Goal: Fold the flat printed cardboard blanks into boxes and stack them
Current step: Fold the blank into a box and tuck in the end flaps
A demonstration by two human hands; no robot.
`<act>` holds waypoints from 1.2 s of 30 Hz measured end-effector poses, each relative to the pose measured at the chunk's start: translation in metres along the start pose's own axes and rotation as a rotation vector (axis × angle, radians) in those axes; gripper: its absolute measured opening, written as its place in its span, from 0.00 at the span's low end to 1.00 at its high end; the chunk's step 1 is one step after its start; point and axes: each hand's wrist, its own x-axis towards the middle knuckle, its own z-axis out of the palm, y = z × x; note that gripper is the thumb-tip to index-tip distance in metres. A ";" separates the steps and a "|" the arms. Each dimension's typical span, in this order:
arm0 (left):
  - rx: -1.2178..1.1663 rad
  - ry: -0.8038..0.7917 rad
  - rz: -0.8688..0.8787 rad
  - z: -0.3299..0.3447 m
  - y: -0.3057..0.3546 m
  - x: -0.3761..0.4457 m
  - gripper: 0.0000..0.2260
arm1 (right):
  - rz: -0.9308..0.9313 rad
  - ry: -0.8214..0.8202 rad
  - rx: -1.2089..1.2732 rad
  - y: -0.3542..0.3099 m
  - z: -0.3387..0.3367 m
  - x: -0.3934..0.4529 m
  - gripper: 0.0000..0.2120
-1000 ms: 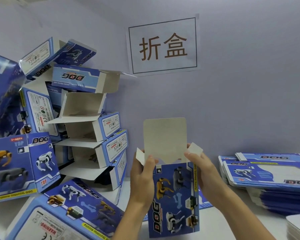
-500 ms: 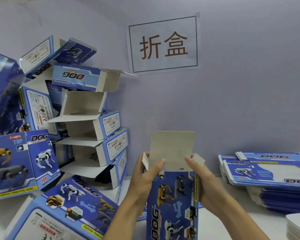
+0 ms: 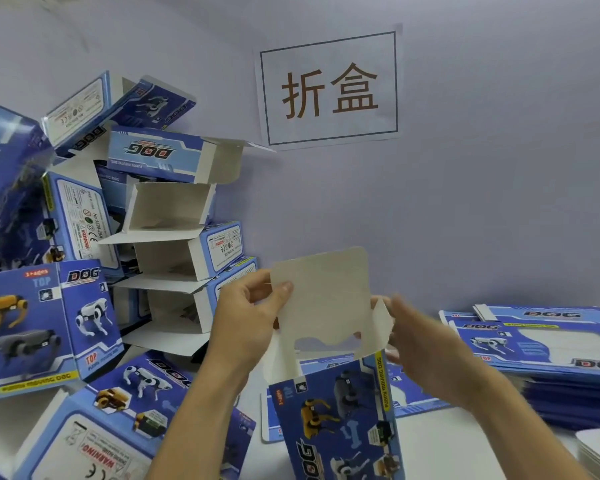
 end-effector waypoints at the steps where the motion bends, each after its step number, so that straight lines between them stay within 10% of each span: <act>1: 0.005 0.005 0.006 -0.002 0.005 0.000 0.07 | -0.012 0.014 0.050 -0.005 -0.003 -0.001 0.37; 16: -0.124 -0.271 0.138 0.011 0.049 -0.012 0.11 | -0.403 0.283 -0.024 -0.074 0.005 -0.021 0.09; 36: -0.060 -0.150 0.256 0.018 0.051 -0.017 0.07 | -0.554 0.353 -0.066 -0.074 0.009 -0.018 0.07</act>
